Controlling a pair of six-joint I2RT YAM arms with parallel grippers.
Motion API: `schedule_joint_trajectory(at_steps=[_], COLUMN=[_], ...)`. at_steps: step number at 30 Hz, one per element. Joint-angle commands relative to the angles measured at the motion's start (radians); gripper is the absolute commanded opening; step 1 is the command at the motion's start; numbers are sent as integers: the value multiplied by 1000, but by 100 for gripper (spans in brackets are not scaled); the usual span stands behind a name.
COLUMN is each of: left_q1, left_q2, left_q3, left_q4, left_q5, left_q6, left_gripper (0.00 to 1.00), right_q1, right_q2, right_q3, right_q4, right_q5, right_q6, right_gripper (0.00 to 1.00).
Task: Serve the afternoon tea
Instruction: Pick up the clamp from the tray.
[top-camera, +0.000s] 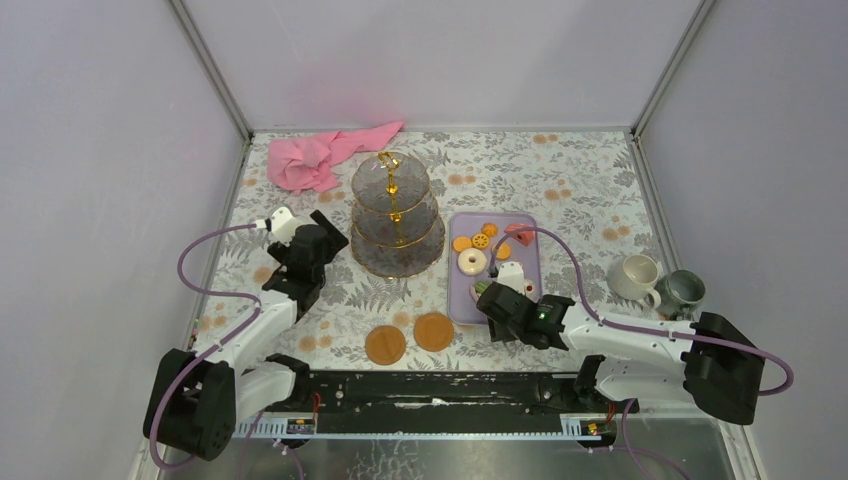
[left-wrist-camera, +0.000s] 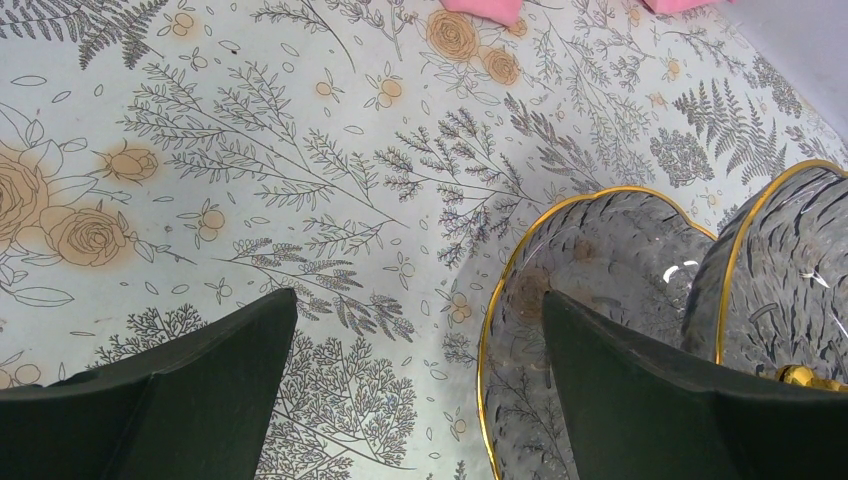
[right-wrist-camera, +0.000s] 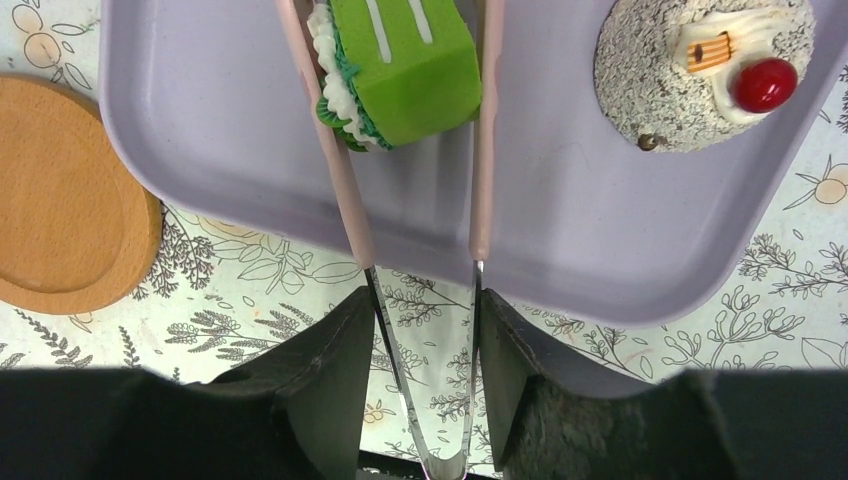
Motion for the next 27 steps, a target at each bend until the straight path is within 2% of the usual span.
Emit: schedule_joint_trajectory(at_steps=[1,8,16,27], left_q1=[-6,-6,-5,-6], left_q2=[-13,-11,-8,-12], left_q3=[-4,0,3,1], left_q4=[30,31,28,27], left_q5=[-26,-26,-28,-26], left_q6=[-2,1,5,5], left_gripper=[100,100,100,100], right_q1=[12,19,31,43], right_q2=[-19,-29,-42,-32], right_q3=[28,21,62,43], right_q4=[-26,-38,-77,-78], right_q5=[-17,-29,-15,-16], right_q6=[21,42,42,62], right_gripper=[48,48,43,52])
